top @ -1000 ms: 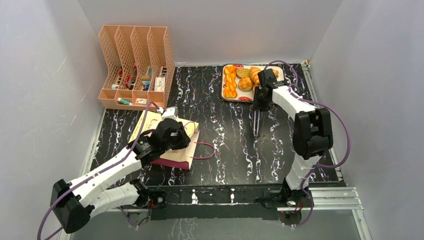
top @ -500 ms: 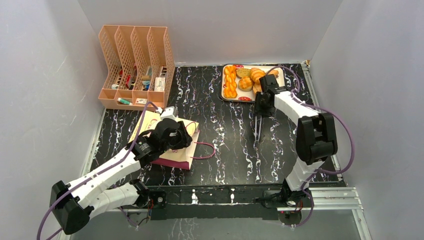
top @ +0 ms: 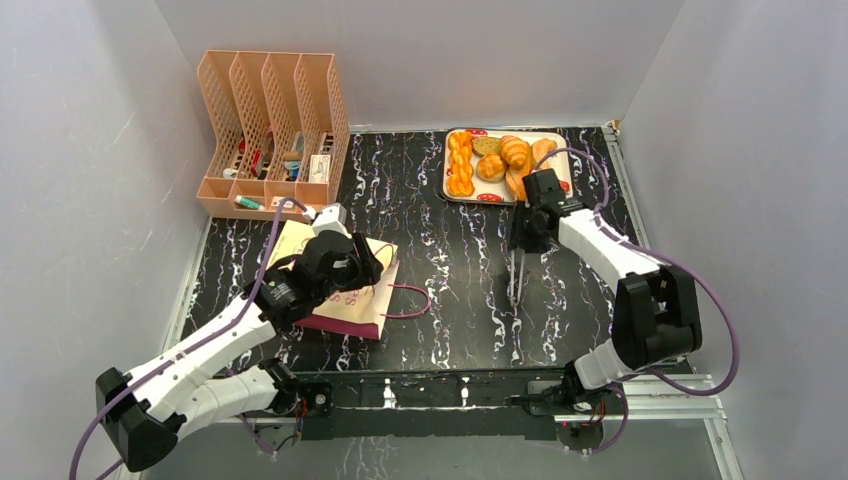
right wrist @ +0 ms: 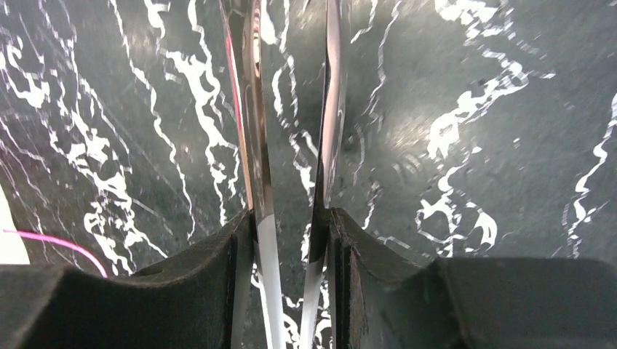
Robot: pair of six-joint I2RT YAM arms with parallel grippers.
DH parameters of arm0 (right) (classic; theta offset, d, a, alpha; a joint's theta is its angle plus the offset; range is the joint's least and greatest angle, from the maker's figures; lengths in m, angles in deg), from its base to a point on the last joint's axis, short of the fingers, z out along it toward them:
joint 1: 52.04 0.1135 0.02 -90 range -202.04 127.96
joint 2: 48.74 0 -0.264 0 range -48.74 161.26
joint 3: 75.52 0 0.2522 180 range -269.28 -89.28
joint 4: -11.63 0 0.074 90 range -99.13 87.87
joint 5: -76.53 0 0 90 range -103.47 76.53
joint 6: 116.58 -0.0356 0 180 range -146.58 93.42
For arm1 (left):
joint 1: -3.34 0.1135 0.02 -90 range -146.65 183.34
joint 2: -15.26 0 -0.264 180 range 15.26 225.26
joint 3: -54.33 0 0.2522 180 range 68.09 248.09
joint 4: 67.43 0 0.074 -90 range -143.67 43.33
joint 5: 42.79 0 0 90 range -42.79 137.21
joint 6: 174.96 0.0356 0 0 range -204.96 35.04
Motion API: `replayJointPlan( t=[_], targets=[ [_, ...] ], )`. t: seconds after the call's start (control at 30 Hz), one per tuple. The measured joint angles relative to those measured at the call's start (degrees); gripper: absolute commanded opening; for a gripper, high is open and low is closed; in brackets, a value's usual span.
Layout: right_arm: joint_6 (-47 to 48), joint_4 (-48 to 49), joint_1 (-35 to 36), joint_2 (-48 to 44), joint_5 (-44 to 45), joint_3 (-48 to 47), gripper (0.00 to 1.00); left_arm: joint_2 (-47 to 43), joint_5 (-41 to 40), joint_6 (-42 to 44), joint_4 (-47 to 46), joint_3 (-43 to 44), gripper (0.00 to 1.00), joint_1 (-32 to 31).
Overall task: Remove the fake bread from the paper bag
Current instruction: Place the fake bread in the container, then place the clamp at the center of the board.
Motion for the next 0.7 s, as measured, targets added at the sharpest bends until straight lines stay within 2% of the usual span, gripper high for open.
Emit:
replayJointPlan(
  t=[0.07, 0.13, 0.3, 0.53, 0.6, 0.7],
  targets=[
    [-0.57, 0.04, 2.12, -1.22, 0.37, 1.75, 0.35, -0.13, -0.90, 0.22, 0.48, 1.33, 0.52, 0.00],
    [-1.44, 0.46, 4.90, -1.64, 0.63, 3.19, 0.35, -0.20, -1.90, 0.48, 0.98, 2.78, 0.58, 0.00],
    [-3.30, 2.40, 10.67, -1.51, 0.83, 5.97, 0.35, -0.07, -4.26, 1.57, 2.80, 6.62, 0.59, 0.00],
    [-4.90, 6.84, 13.86, 1.86, 1.27, 8.57, 0.36, 0.76, -8.17, 4.15, 5.29, 11.41, 0.61, 0.00],
    [-5.05, 8.11, 14.47, 3.19, 1.29, 9.53, 0.37, 1.31, -9.42, 5.07, 6.25, 12.79, 0.67, 0.00],
    [-5.09, 9.14, 15.06, 4.52, 1.42, 10.32, 0.38, 1.95, -11.10, 6.73, 7.48, 14.56, 0.69, 0.00]
  ],
)
